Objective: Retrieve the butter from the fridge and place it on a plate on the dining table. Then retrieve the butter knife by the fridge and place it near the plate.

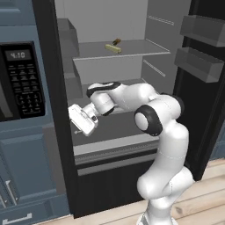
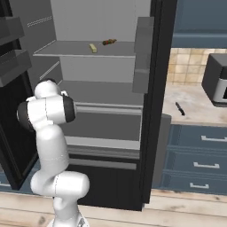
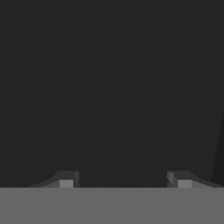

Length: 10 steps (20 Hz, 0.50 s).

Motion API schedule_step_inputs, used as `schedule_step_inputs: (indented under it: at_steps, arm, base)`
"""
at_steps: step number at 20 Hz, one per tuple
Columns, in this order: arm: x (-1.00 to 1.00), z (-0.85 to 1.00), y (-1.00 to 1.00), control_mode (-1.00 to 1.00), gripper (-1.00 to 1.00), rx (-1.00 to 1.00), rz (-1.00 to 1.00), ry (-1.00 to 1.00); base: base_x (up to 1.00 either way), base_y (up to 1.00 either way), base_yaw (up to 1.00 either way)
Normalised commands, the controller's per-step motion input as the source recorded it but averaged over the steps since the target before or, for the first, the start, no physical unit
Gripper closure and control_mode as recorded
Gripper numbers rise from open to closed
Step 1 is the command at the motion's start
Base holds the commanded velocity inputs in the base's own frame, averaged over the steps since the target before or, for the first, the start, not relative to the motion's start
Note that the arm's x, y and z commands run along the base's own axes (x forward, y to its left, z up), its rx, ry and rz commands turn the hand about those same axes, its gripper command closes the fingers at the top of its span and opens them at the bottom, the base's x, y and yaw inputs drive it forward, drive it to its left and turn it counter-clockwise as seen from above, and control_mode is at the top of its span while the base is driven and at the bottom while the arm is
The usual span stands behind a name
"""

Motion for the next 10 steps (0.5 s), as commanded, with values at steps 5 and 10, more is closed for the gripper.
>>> schedule_step_inputs:
  at_steps: [5, 10]
  arm:
    - [-0.13, 0.0, 0.08, -1.0, -1.0, 0.0, -0.01, 0.0]
    - [-0.01, -0.07, -0.45, -1.0, -1.0, -0.16, -0.06, 0.0]
  base:
    - [0.0, 0.0, 0.0]
    - [0.0, 0.0, 0.0]
